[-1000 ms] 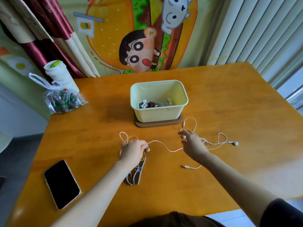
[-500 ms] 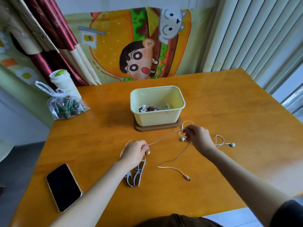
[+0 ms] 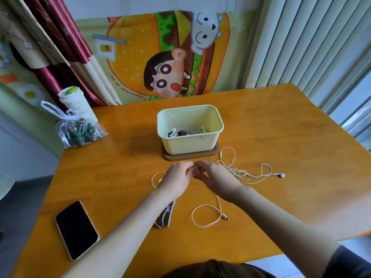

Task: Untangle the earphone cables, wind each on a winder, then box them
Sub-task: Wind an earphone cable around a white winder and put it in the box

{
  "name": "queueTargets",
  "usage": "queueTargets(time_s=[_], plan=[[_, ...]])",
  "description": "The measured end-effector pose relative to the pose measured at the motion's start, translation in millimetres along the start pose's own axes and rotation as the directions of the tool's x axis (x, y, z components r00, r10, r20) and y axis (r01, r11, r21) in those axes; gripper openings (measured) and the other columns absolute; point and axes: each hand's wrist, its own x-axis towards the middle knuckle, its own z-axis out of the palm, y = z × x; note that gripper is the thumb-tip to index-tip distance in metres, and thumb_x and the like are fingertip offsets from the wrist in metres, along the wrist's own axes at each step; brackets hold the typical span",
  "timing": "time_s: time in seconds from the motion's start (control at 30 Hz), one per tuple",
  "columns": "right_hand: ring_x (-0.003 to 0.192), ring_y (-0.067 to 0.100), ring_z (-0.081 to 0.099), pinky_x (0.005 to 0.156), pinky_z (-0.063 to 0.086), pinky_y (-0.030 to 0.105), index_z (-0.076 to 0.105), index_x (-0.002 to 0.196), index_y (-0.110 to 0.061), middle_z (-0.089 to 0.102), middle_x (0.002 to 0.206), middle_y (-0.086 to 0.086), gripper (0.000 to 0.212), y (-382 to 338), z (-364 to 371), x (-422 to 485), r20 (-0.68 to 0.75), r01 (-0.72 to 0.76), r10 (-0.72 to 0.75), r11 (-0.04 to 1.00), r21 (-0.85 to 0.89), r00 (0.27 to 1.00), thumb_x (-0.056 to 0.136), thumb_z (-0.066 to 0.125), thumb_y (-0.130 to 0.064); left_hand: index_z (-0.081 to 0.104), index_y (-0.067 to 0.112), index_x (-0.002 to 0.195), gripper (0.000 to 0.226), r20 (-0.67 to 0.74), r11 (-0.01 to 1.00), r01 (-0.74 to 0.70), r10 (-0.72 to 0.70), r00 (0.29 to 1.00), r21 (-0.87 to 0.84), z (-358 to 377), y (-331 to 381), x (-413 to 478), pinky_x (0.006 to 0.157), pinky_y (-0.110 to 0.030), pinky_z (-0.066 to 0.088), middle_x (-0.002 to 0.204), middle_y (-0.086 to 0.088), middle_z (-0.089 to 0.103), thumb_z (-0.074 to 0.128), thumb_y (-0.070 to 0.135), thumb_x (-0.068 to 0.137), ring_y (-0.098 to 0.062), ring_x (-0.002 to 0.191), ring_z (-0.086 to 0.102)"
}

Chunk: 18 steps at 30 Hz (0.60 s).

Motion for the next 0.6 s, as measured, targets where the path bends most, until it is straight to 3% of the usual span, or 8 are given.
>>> queueTargets(time_s=[0.03,0.1,0.2,0.3,0.4,0.47,0.53,0.6], plan=[[0.082,0.016,0.063,0.072,0.046,0.025,0.063,0.1,-0.013,0.065,0.089,0.0,0.011,-1,-2,1,-0.013,0.0,0.001,0.999,0.032,1.0,0.094,0.055,-0.016,0.065,0.012,0.091,0.022,-0.008,1.0,-0.006,0.005,1.0,-0.01,0,2,0,0.056,-0.018,0.032,0.074,0.005,0.057,0.046,0.016,0.1,-0.013,0.067,0.05],[0.061,0.01,0.06,0.06,0.044,0.017,0.065,0.089,-0.012,0.063,0.072,-0.003,0.02,2,-7,4,-0.024,-0.037,0.039,0.996,0.076,0.999,0.098,0.047,-0.015,0.058,0.013,0.085,0.02,-0.001,0.999,0.025,-0.025,1.0,-0.046,-2,-1,-2,0.052,-0.022,0.028,0.065,0.006,0.049,0.046,0.02,0.1,-0.014,0.061,0.044],[0.046,0.003,0.054,0.055,0.042,0.012,0.065,0.09,-0.012,0.062,0.062,-0.004,0.025,13,-15,7,-0.087,-0.164,0.185,0.965,0.206,0.979,0.099,0.042,-0.013,0.054,0.017,0.083,0.02,0.05,0.992,0.097,-0.093,0.994,-0.079,-4,-12,-6,0.053,-0.021,0.029,0.066,0.004,0.049,0.045,0.021,0.1,-0.01,0.057,0.039],[0.041,0.002,0.053,0.052,0.045,0.016,0.063,0.086,-0.01,0.061,0.058,0.0,0.027,33,-32,7,-0.201,-0.324,0.438,0.844,0.428,0.876,0.098,0.039,-0.011,0.056,0.017,0.083,0.025,0.082,0.985,0.17,-0.167,0.983,-0.033,-6,-25,-10,0.056,-0.027,0.036,0.069,0.004,0.051,0.04,0.021,0.102,-0.011,0.055,0.04],[0.054,0.015,0.059,0.067,0.052,0.03,0.064,0.09,-0.003,0.063,0.062,0.003,0.031,62,-47,4,-0.275,-0.432,0.588,0.775,0.462,0.761,0.098,0.036,-0.012,0.059,0.011,0.089,0.028,0.11,0.967,0.252,-0.253,0.961,0.028,-8,-43,-16,0.044,-0.014,0.032,0.076,0.002,0.052,0.035,0.018,0.103,-0.006,0.054,0.041],[0.068,0.025,0.062,0.075,0.052,0.036,0.065,0.096,0.0,0.066,0.068,0.006,0.029,81,-51,0,-0.263,-0.529,0.641,0.754,0.388,0.721,0.096,0.037,-0.01,0.059,0.011,0.091,0.03,0.124,0.956,0.283,-0.291,0.949,0.083,-9,-54,-20,0.044,-0.012,0.032,0.079,0.001,0.051,0.032,0.016,0.103,-0.003,0.056,0.042],[0.096,0.034,0.06,0.086,0.047,0.038,0.061,0.111,0.001,0.068,0.098,0.016,0.026,88,-49,-4,-0.19,-0.635,0.639,0.767,0.089,0.745,0.093,0.044,-0.007,0.058,0.015,0.087,0.031,0.126,0.955,0.278,-0.29,0.949,0.105,-10,-58,-21,0.048,-0.012,0.031,0.077,0.002,0.051,0.032,0.017,0.103,-0.003,0.06,0.045],[0.121,0.036,0.045,0.101,0.034,0.038,0.043,0.135,-0.002,0.05,0.131,0.019,0.045,79,-39,-7,-0.108,-0.563,0.552,0.807,-0.177,0.826,0.092,0.054,-0.011,0.06,0.02,0.085,0.032,0.127,0.967,0.241,-0.25,0.96,0.079,-8,-55,-18,0.053,-0.017,0.035,0.078,-0.003,0.059,0.034,0.019,0.103,-0.007,0.06,0.051]])
